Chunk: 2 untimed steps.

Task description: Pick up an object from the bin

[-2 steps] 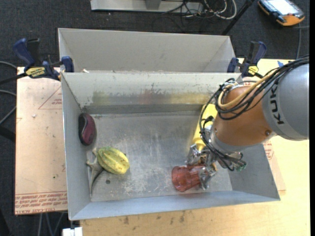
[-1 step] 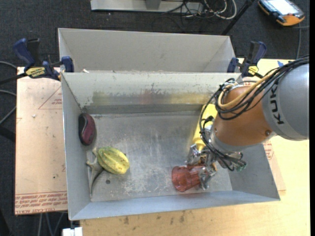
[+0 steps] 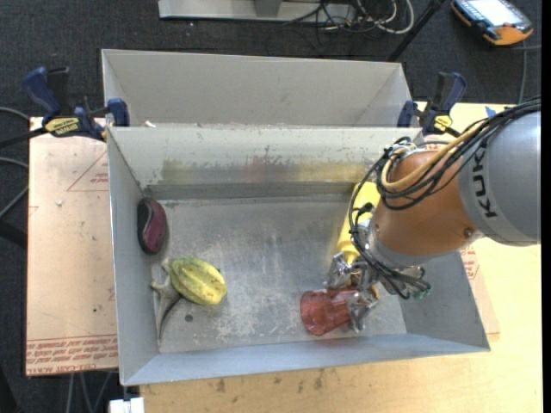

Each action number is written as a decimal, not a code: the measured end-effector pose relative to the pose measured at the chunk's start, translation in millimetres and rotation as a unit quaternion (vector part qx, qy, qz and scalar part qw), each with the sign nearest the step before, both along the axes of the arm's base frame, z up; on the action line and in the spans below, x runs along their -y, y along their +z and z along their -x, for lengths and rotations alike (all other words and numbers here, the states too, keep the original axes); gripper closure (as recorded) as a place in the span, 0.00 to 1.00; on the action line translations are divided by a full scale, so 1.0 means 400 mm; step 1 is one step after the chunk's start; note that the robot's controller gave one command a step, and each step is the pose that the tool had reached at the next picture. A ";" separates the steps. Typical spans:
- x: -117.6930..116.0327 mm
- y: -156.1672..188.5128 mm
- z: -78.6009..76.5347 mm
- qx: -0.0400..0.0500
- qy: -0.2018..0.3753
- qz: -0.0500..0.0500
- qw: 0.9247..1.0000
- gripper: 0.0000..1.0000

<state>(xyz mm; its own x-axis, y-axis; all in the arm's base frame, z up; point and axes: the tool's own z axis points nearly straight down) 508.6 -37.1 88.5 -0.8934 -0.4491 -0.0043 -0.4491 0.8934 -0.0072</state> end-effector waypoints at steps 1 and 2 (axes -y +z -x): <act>0.000 0.000 0.000 0.000 0.000 0.000 1.000 1.00; 0.000 0.000 0.000 0.000 0.000 0.000 1.000 1.00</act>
Offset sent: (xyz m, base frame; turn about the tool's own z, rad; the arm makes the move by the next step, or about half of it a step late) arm 0.0000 0.0000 0.0000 0.0000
